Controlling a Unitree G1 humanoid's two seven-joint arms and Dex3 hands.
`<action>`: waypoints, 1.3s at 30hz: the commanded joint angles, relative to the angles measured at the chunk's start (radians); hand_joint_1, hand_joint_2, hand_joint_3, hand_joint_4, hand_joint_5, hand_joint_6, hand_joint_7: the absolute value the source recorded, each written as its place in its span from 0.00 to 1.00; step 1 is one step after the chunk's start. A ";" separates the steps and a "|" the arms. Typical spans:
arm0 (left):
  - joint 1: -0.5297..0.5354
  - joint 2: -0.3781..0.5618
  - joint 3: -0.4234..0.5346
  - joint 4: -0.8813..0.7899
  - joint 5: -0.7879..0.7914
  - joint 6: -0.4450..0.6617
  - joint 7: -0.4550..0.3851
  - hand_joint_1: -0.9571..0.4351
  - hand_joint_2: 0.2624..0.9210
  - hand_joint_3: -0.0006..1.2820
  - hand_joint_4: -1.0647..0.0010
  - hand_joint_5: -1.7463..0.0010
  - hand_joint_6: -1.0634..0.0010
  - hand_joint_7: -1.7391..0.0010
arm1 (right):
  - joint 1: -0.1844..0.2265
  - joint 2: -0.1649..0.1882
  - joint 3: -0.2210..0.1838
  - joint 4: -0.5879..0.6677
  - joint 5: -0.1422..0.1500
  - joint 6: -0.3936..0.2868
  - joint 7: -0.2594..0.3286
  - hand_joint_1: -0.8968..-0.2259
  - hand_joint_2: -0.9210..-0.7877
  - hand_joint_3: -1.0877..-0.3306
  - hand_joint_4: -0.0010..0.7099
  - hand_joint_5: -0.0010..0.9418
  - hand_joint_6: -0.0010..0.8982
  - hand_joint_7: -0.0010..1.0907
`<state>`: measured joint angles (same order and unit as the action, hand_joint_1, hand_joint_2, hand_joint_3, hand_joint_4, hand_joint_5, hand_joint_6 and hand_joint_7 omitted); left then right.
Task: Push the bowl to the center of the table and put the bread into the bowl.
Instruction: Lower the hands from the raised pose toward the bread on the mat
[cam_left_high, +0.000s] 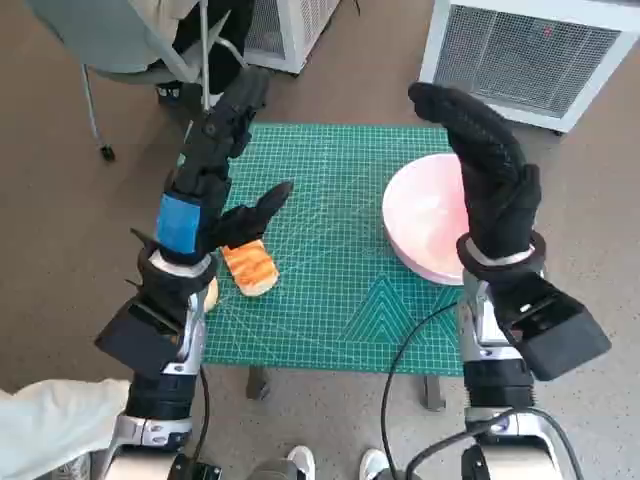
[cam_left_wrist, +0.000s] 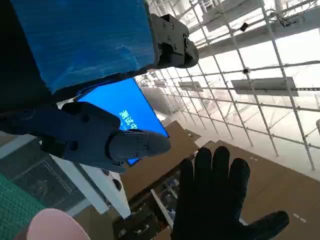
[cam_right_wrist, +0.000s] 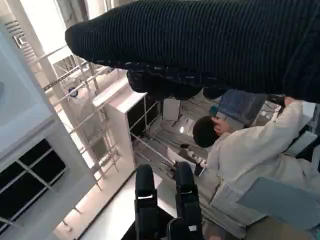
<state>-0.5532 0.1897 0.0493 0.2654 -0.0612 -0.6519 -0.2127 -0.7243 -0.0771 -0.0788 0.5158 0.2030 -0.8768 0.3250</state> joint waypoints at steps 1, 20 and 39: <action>-0.012 -0.002 0.001 -0.010 -0.011 0.006 -0.005 0.46 1.00 0.27 0.75 1.00 0.78 0.86 | 0.028 0.005 -0.004 0.011 0.015 0.004 0.008 0.49 0.00 0.44 0.48 0.04 0.00 0.68; -0.007 -0.004 -0.002 -0.020 -0.021 0.017 -0.014 0.47 1.00 0.28 0.76 1.00 0.78 0.86 | 0.028 0.003 -0.008 0.024 0.007 -0.004 0.006 0.49 0.00 0.44 0.48 0.04 0.00 0.67; 0.013 -0.008 0.001 -0.021 -0.017 0.008 -0.010 0.47 1.00 0.27 0.76 1.00 0.78 0.87 | -0.017 -0.135 -0.144 0.240 -0.083 -0.107 -0.112 0.50 0.00 0.42 0.47 0.03 0.00 0.66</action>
<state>-0.5502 0.1862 0.0483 0.2538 -0.0796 -0.6382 -0.2254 -0.7389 -0.1786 -0.1871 0.6960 0.1652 -0.9667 0.2794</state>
